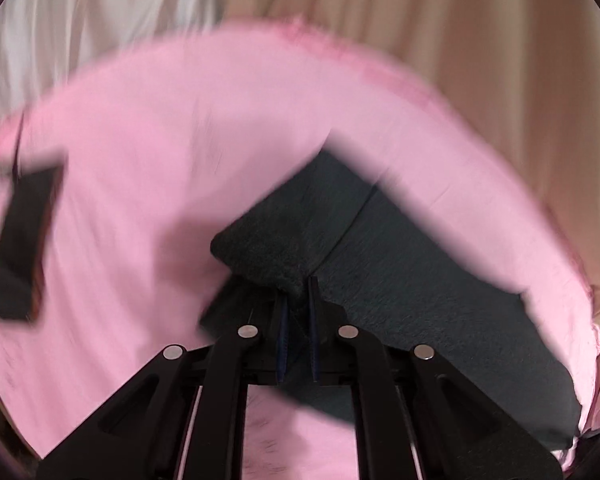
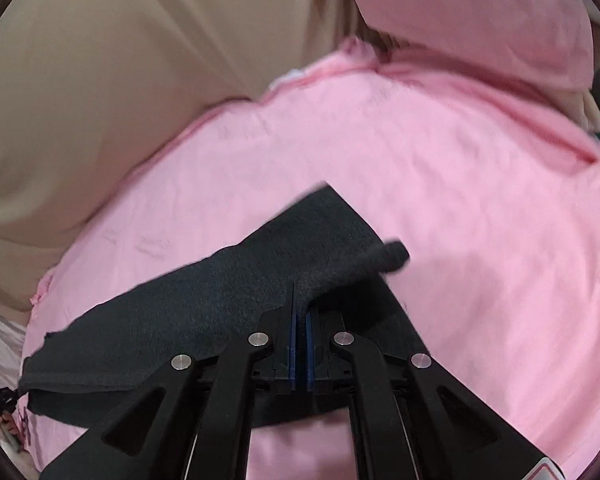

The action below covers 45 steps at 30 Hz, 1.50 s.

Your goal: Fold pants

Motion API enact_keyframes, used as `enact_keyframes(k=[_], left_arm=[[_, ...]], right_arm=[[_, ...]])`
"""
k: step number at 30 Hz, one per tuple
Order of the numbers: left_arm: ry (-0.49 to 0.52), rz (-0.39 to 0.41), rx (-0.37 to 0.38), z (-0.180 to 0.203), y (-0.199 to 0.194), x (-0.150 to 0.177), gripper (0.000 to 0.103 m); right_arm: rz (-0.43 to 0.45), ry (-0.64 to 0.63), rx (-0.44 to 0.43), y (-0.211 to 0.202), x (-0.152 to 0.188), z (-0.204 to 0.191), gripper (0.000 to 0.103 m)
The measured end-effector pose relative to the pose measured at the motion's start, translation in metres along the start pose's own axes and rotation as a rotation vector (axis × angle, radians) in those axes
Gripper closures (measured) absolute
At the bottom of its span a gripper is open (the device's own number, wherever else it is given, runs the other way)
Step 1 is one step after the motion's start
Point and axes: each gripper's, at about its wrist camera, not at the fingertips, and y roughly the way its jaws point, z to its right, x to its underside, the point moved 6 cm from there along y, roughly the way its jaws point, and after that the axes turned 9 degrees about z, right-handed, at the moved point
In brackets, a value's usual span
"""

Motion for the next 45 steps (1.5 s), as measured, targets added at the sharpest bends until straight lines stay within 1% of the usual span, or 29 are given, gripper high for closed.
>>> enact_keyframes(k=[1, 2, 5, 7, 9, 10, 11, 13, 14, 16, 20, 22, 24, 25, 26, 27, 28, 30, 31, 32, 33, 34, 36, 37, 39, 40, 41, 43, 45], left_arm=[[0.007, 0.009, 0.005, -0.003, 0.001, 0.007, 0.095], [0.025, 0.058, 0.028, -0.004, -0.006, 0.013, 0.094], [0.010, 0.060, 0.059, -0.008, -0.012, 0.017, 0.093], [0.020, 0.056, 0.065, -0.008, -0.015, 0.017, 0.090], [0.062, 0.069, 0.020, -0.006, -0.030, 0.016, 0.082], [0.077, 0.084, -0.010, -0.005, -0.037, 0.018, 0.069], [0.094, 0.116, -0.053, -0.007, -0.053, 0.019, 0.062], [0.118, 0.150, -0.093, -0.001, -0.076, 0.019, 0.059], [0.121, 0.155, -0.083, 0.005, -0.087, 0.020, 0.052], [0.090, 0.105, 0.004, 0.020, -0.092, 0.027, 0.038], [-0.024, -0.017, 0.220, 0.053, -0.073, 0.048, 0.036], [-0.079, -0.057, 0.252, 0.059, -0.059, 0.053, 0.036], [-0.102, -0.067, 0.257, 0.067, -0.049, 0.057, 0.041], [-0.103, -0.070, 0.264, 0.071, -0.045, 0.057, 0.056], [-0.093, -0.090, 0.256, 0.073, -0.040, 0.059, 0.083], [-0.086, -0.106, 0.241, 0.073, -0.038, 0.061, 0.103], [-0.091, -0.132, 0.222, 0.068, -0.036, 0.065, 0.103], [-0.081, -0.144, 0.228, 0.061, -0.041, 0.068, 0.103], [-0.054, -0.139, 0.198, 0.054, -0.045, 0.072, 0.103], [-0.030, -0.132, 0.134, 0.049, -0.045, 0.074, 0.103], [0.010, -0.104, 0.051, 0.042, -0.049, 0.075, 0.103], [0.050, -0.067, 0.003, 0.037, -0.056, 0.074, 0.103], [0.045, -0.029, 0.017, 0.038, -0.071, 0.070, 0.103], [0.055, 0.013, 0.019, 0.044, -0.084, 0.067, 0.102], [0.124, 0.097, -0.032, 0.063, -0.103, 0.063, 0.095], [0.175, 0.136, -0.064, 0.078, -0.110, 0.063, 0.087], [0.219, 0.166, -0.082, 0.091, -0.115, 0.065, 0.069], [0.307, 0.216, -0.068, 0.131, -0.121, 0.075, 0.044], [0.368, 0.219, -0.041, 0.166, -0.116, 0.089, 0.043]], right_arm=[[0.011, 0.022, -0.013, -0.005, 0.000, 0.001, 0.101], [0.012, 0.030, -0.023, -0.009, 0.000, 0.003, 0.101], [-0.018, 0.048, -0.027, -0.006, 0.005, 0.011, 0.100], [-0.018, 0.068, -0.027, -0.014, 0.005, 0.016, 0.094], [0.026, 0.072, 0.044, -0.033, 0.008, 0.026, 0.091], [0.052, 0.068, 0.076, -0.040, 0.008, 0.029, 0.088], [0.088, 0.047, 0.095, -0.055, 0.010, 0.026, 0.084], [0.112, -0.006, 0.086, -0.069, 0.010, 0.005, 0.082], [0.115, -0.040, 0.051, -0.074, 0.013, -0.015, 0.082], [0.073, -0.127, -0.074, -0.072, 0.027, -0.069, 0.082], [-0.042, -0.320, -0.315, -0.053, 0.080, -0.189, 0.078], [-0.100, -0.384, -0.397, -0.044, 0.111, -0.234, 0.078], [-0.137, -0.426, -0.428, -0.037, 0.134, -0.261, 0.077], [-0.156, -0.442, -0.441, -0.037, 0.144, -0.271, 0.077], [-0.168, -0.456, -0.452, -0.038, 0.152, -0.279, 0.077], [-0.169, -0.461, -0.458, -0.041, 0.157, -0.284, 0.077], [-0.172, -0.468, -0.463, -0.045, 0.161, -0.285, 0.077], [-0.150, -0.479, -0.437, -0.049, 0.156, -0.275, 0.075], [-0.135, -0.475, -0.412, -0.043, 0.149, -0.270, 0.072], [-0.113, -0.455, -0.365, -0.042, 0.140, -0.254, 0.065], [-0.100, -0.421, -0.320, -0.041, 0.130, -0.235, 0.065], [-0.090, -0.383, -0.282, -0.043, 0.121, -0.217, 0.065], [-0.060, -0.267, -0.174, -0.043, 0.095, -0.167, 0.065], [-0.036, -0.216, -0.123, -0.045, 0.082, -0.143, 0.065], [0.039, -0.116, -0.025, -0.055, 0.053, -0.091, 0.065], [0.072, -0.065, 0.023, -0.060, 0.038, -0.063, 0.065], [0.087, -0.029, 0.057, -0.063, 0.029, -0.044, 0.064], [0.120, 0.029, 0.098, -0.064, 0.012, -0.009, 0.064], [0.127, 0.059, 0.119, -0.059, 0.000, 0.013, 0.064]])
